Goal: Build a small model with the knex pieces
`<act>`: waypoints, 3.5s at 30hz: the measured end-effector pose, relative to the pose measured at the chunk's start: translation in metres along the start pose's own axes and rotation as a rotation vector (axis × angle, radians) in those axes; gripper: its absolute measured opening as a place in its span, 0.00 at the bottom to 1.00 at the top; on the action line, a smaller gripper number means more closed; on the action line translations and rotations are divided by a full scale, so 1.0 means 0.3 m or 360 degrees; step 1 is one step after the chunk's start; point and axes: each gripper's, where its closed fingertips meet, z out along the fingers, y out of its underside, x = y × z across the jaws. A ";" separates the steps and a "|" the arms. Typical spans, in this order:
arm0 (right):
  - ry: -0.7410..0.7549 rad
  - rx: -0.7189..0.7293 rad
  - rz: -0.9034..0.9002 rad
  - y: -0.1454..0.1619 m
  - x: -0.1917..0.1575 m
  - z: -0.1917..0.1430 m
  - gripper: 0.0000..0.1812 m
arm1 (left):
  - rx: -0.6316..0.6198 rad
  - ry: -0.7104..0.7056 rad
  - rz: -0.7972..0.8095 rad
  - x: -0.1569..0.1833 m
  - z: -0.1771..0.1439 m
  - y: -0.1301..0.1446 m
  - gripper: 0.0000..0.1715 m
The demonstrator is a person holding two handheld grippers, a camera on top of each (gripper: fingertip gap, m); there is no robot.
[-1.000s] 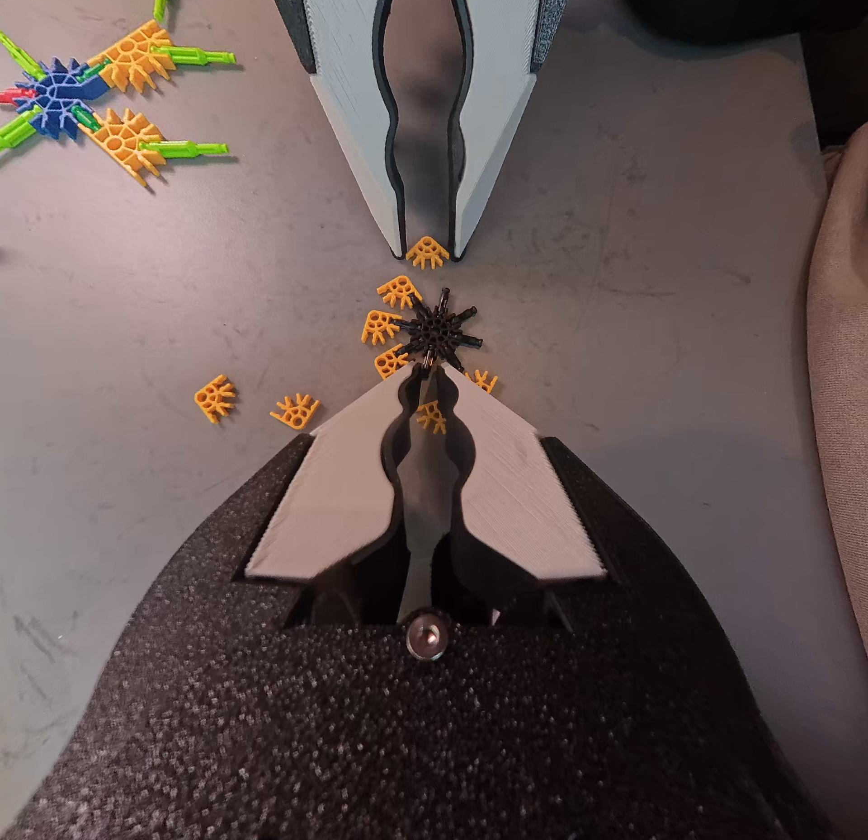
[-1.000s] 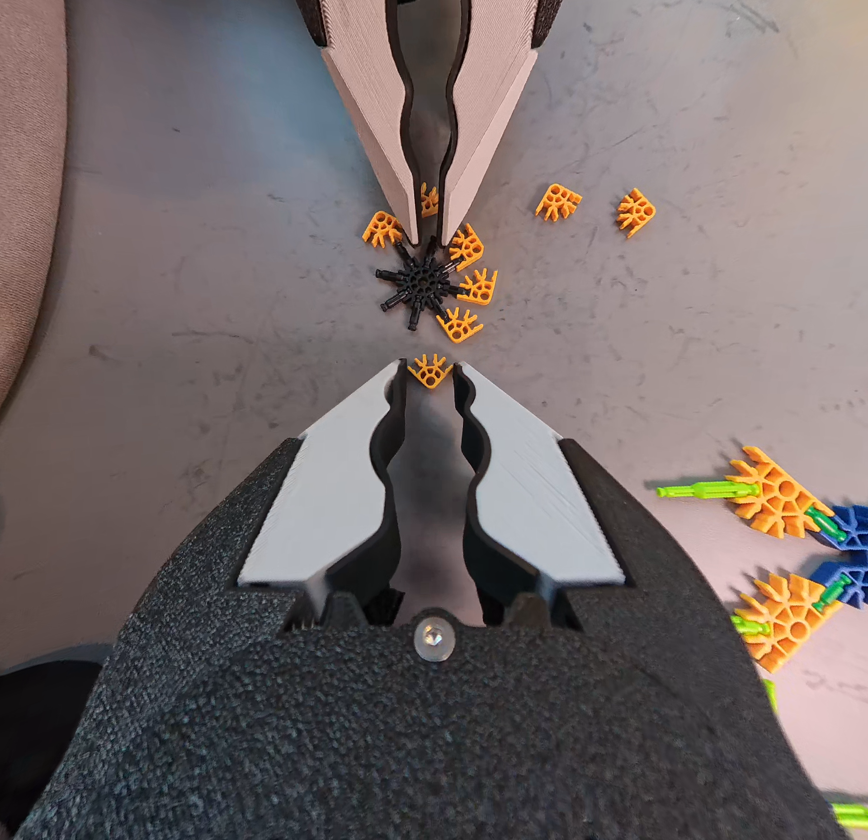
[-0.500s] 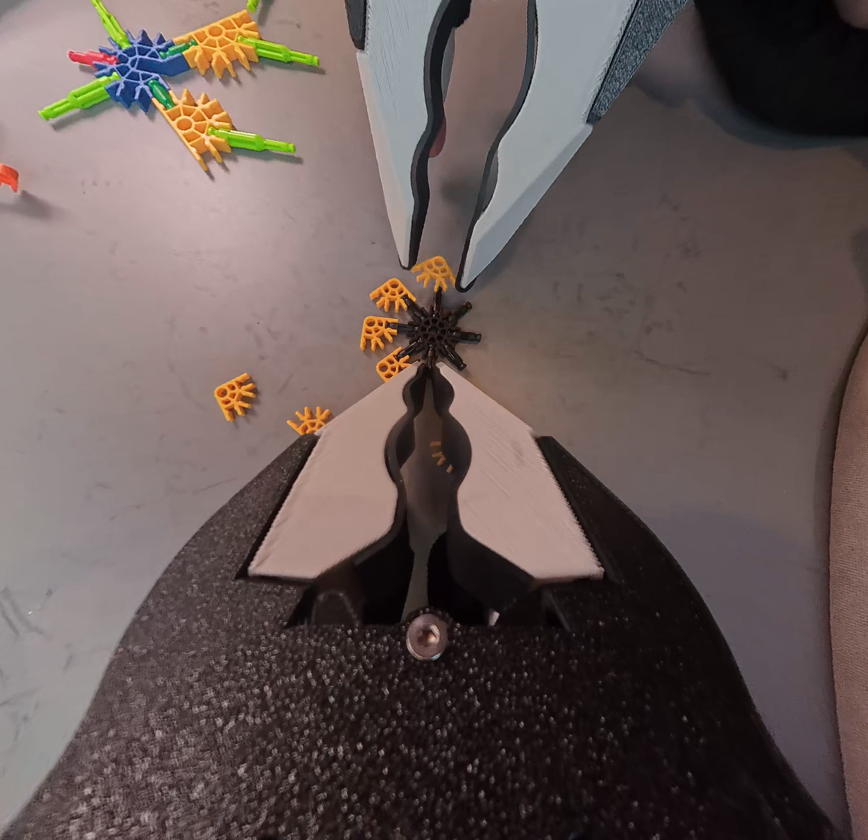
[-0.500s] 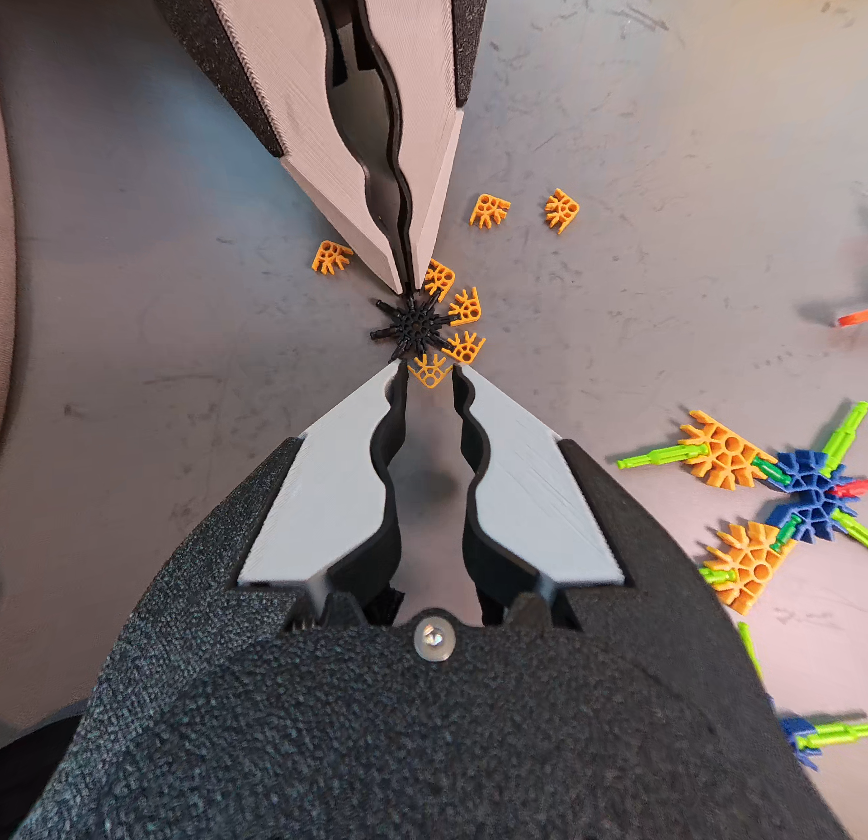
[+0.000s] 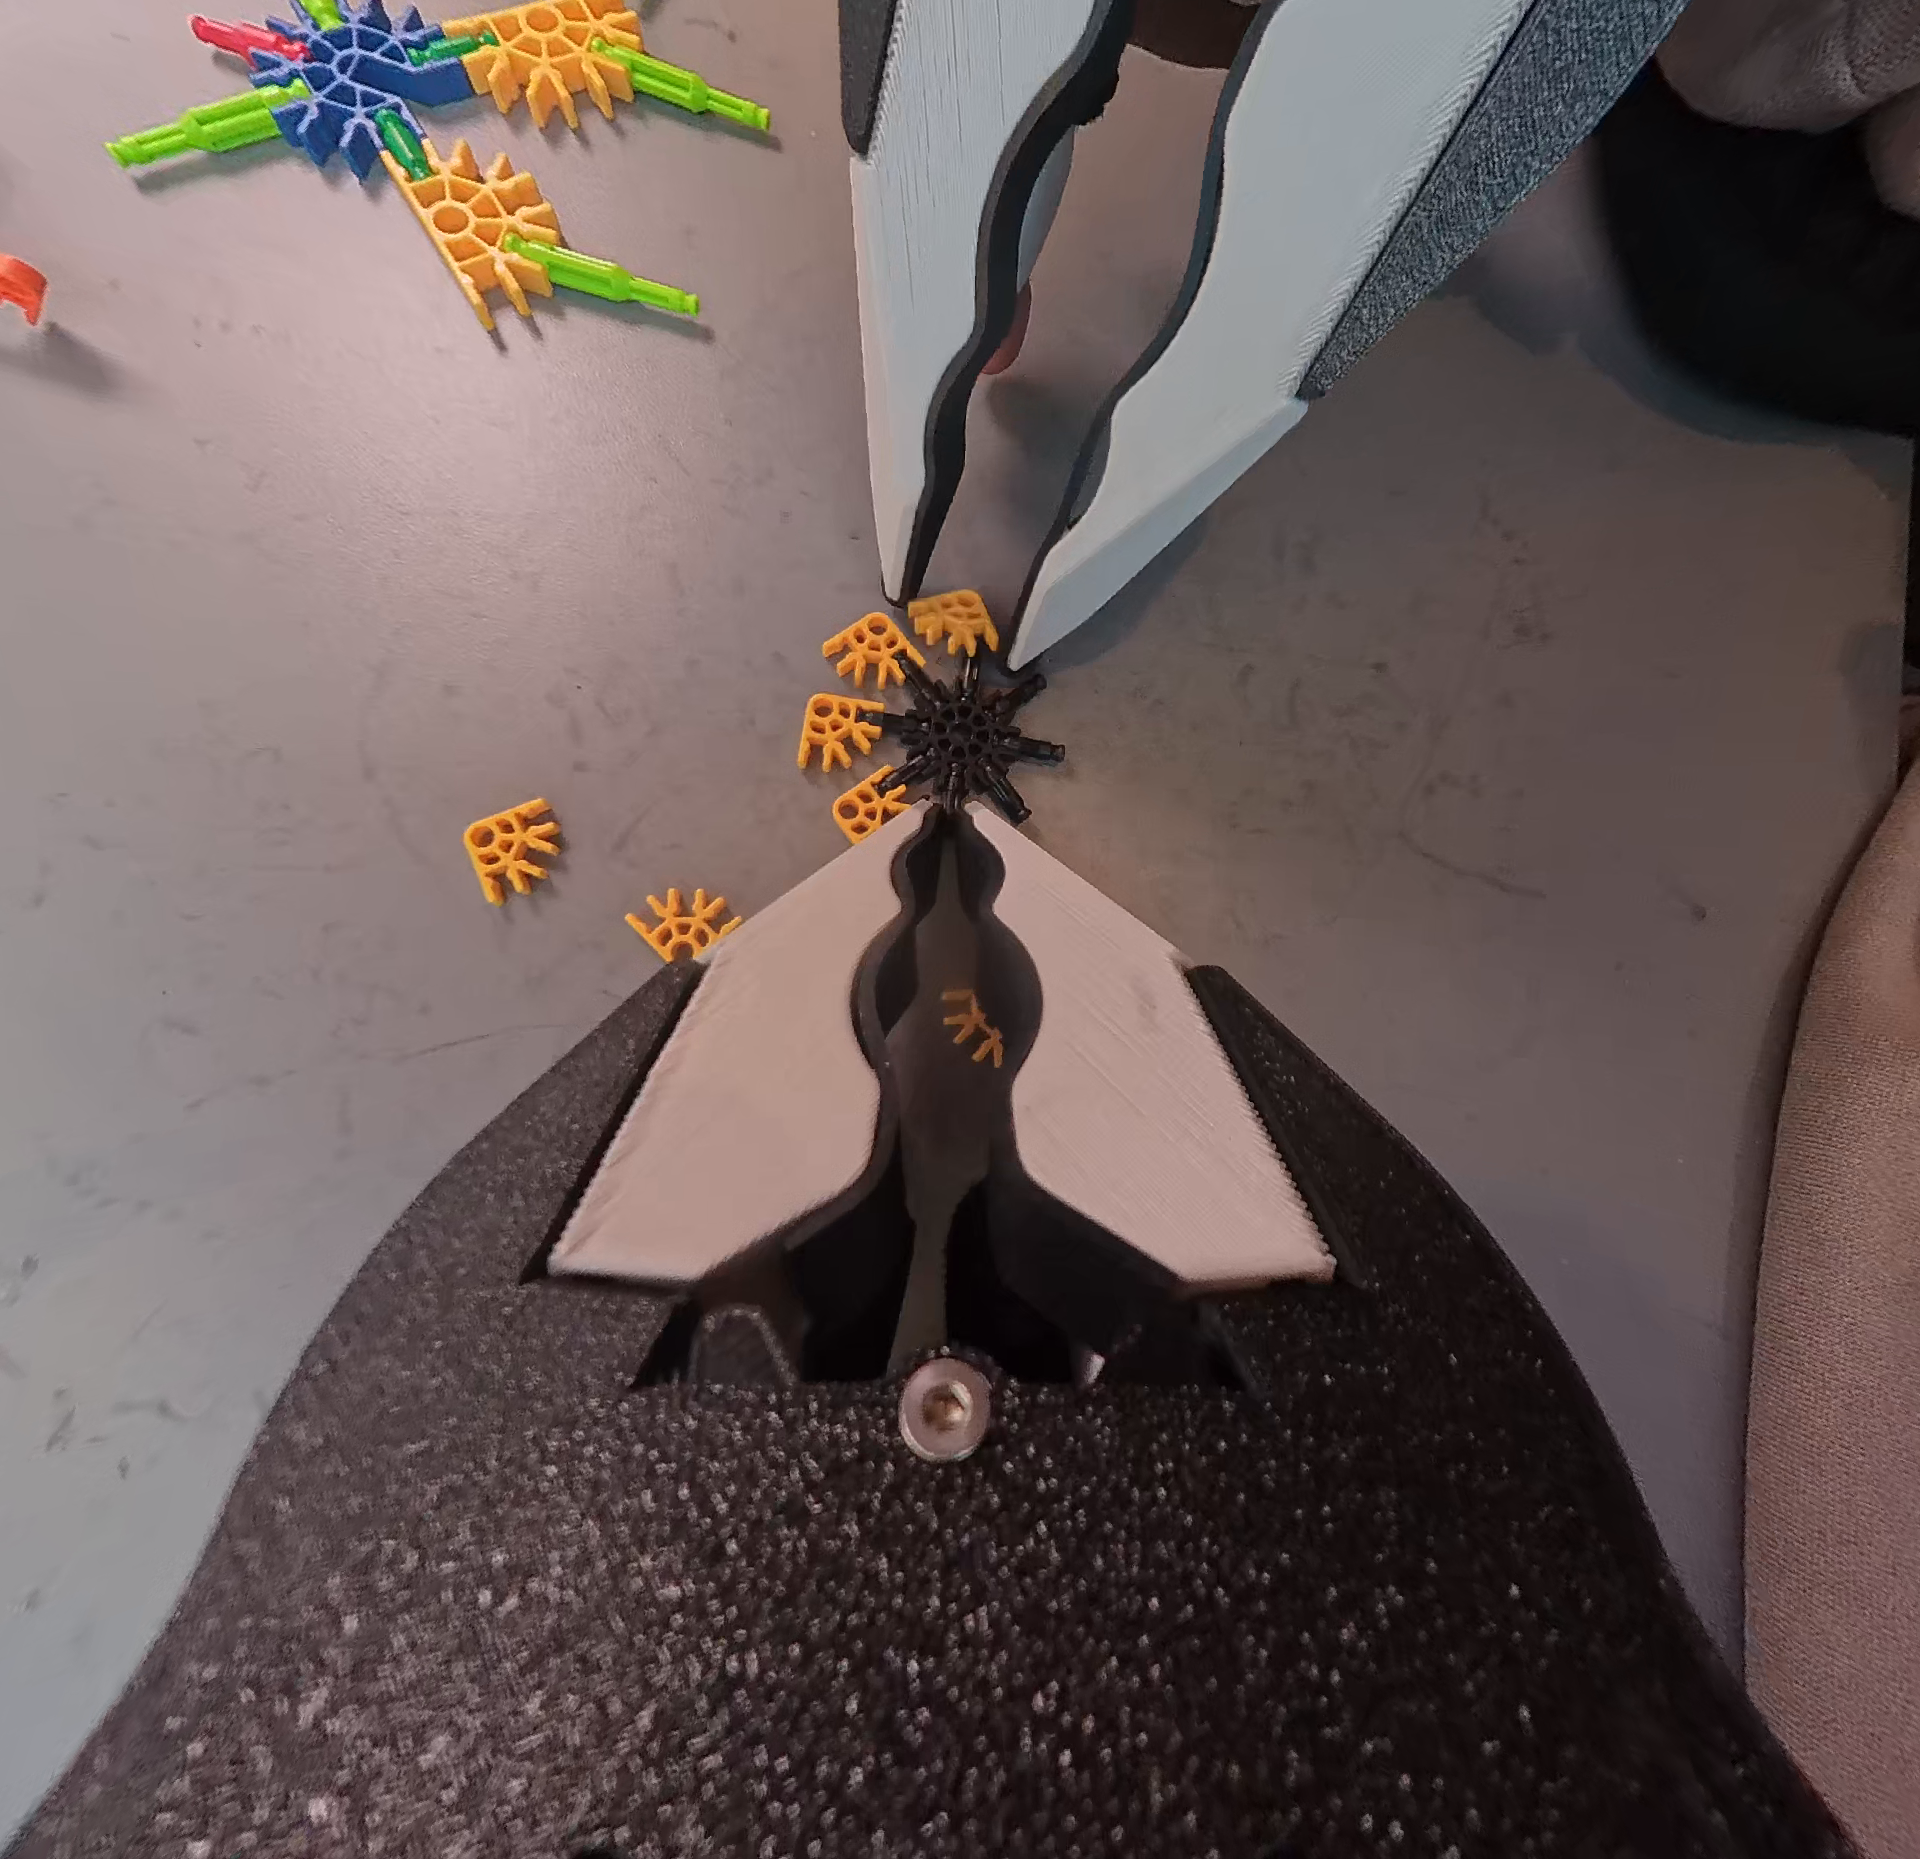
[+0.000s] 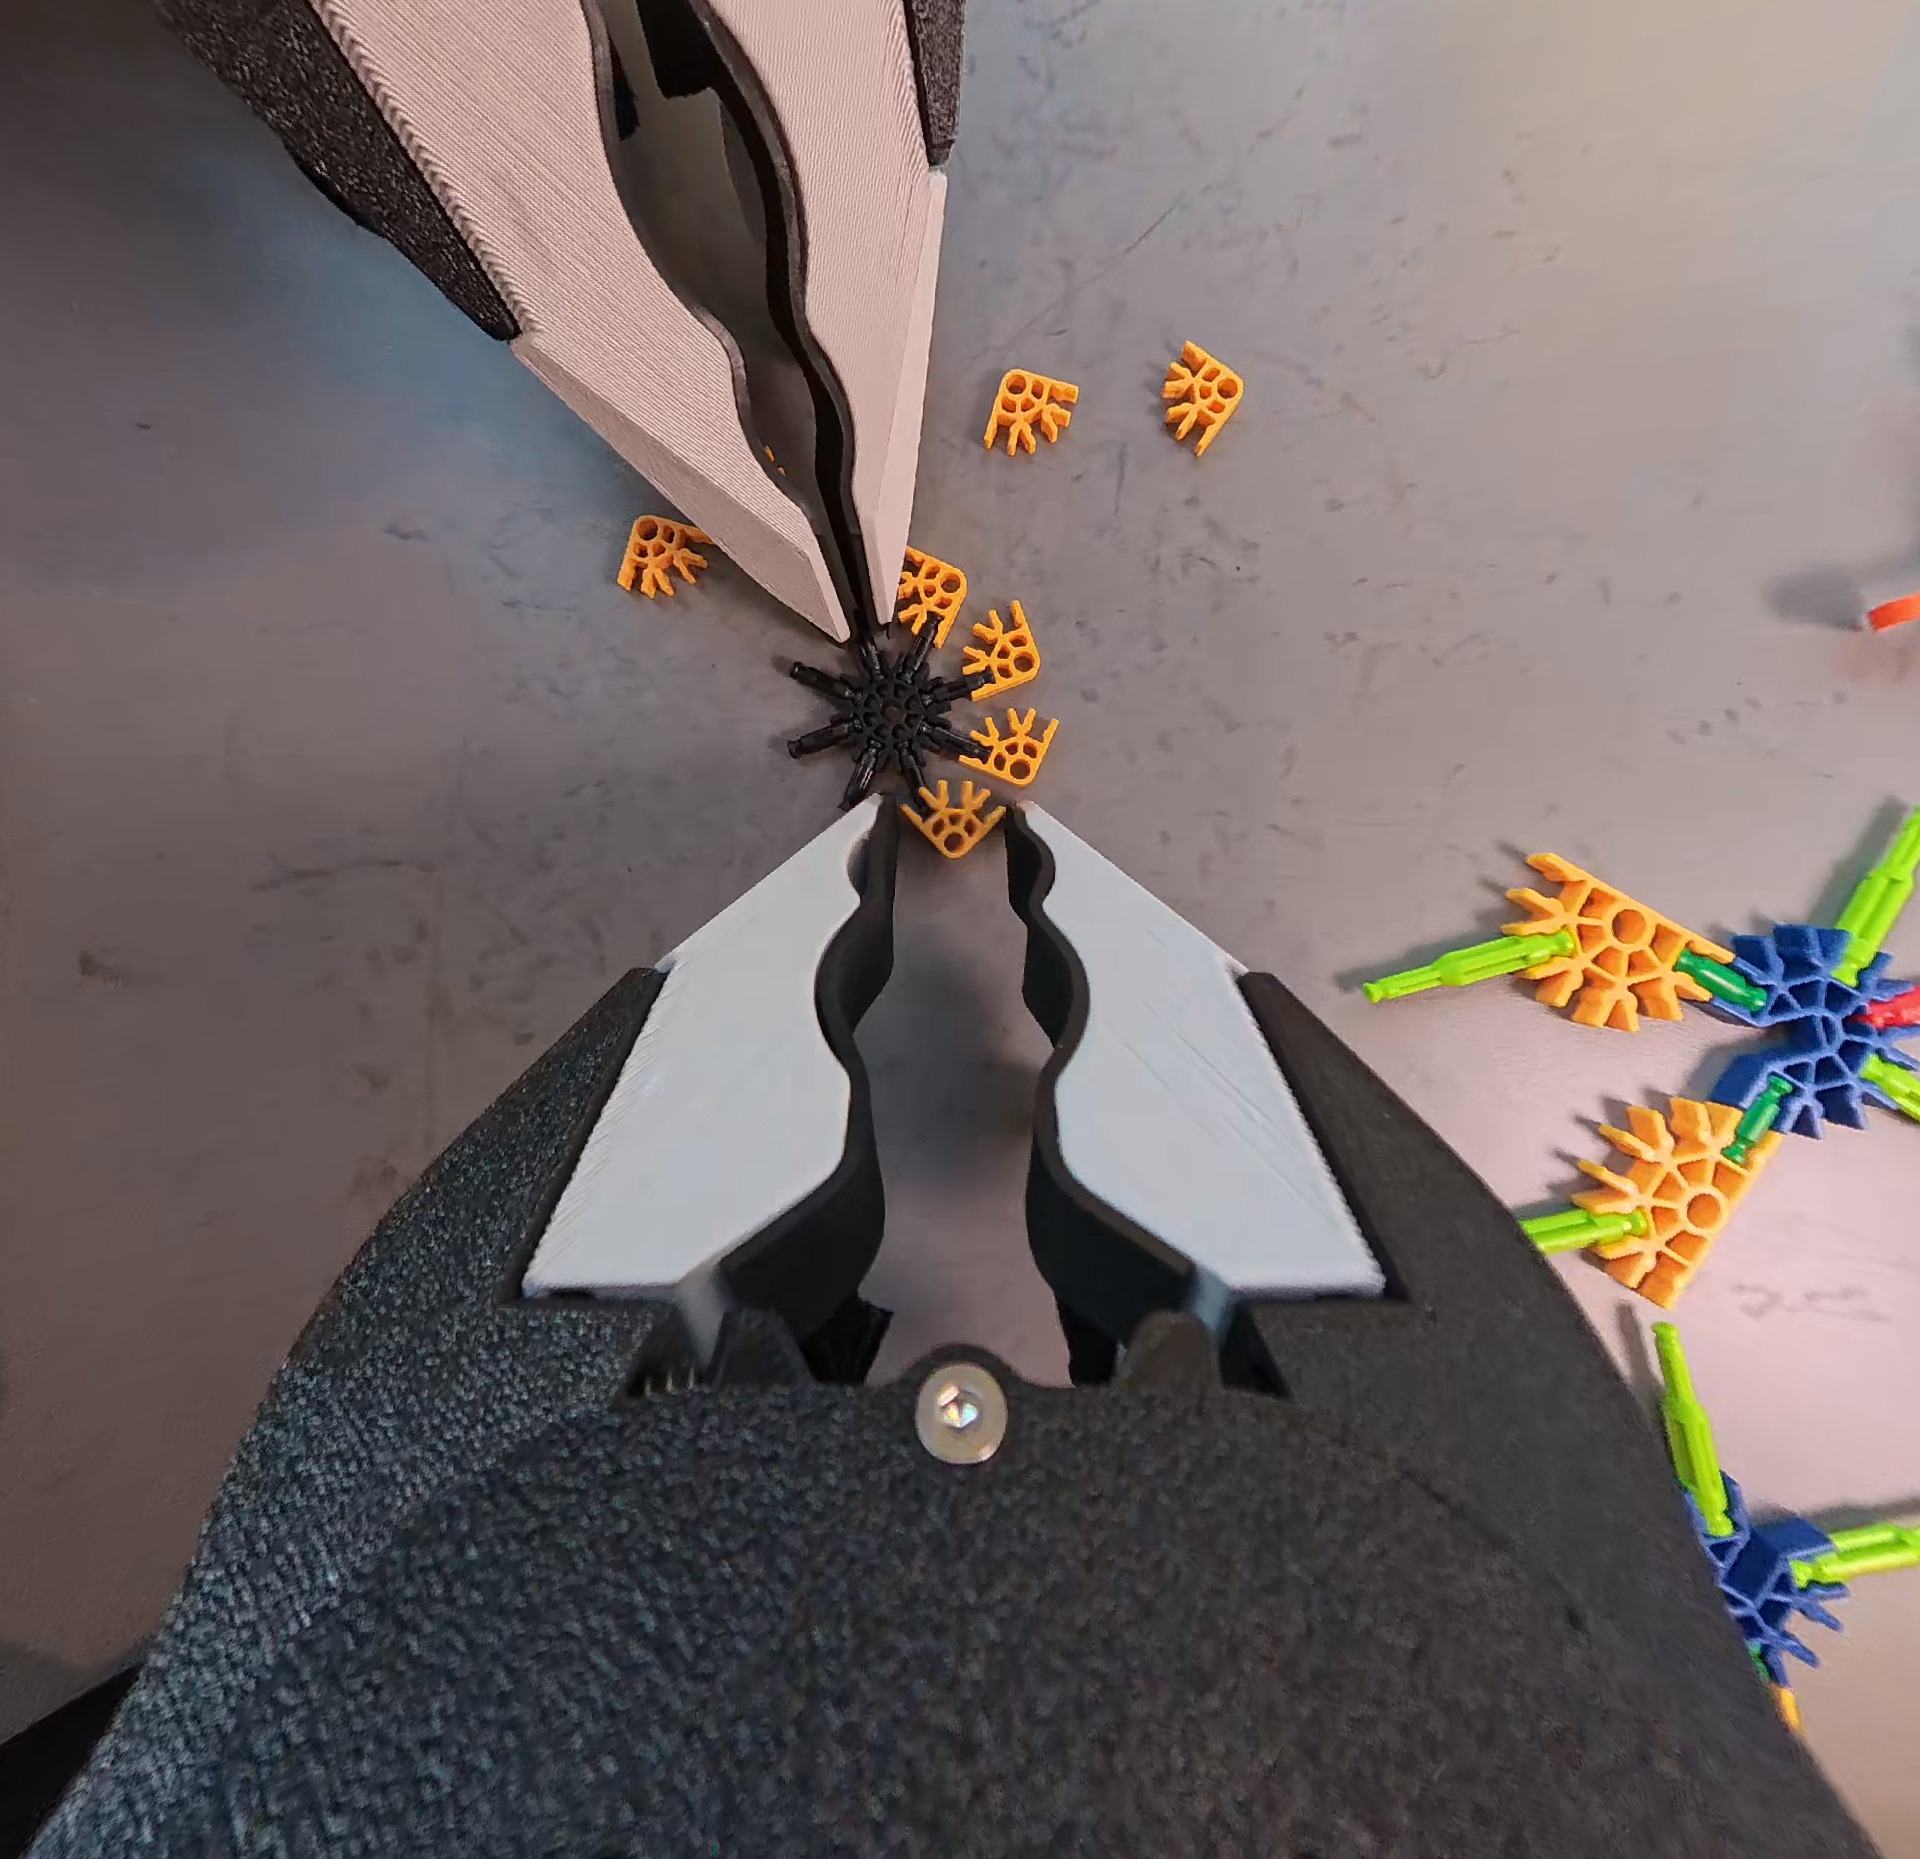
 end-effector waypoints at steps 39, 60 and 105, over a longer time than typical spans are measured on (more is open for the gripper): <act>-0.0118 -0.0142 -0.0189 -0.016 -0.007 0.003 0.00 | 0.0004 0.0015 0.0034 -0.011 -0.006 0.004 0.01; -0.0195 0.0138 -0.0442 -0.140 -0.190 0.062 0.12 | 0.0080 0.0220 -0.0026 -0.081 -0.123 0.023 0.09; -0.0280 0.0021 -0.0406 -0.061 -0.186 0.042 0.12 | 0.0214 0.0324 0.0315 0.038 -0.098 -0.015 0.14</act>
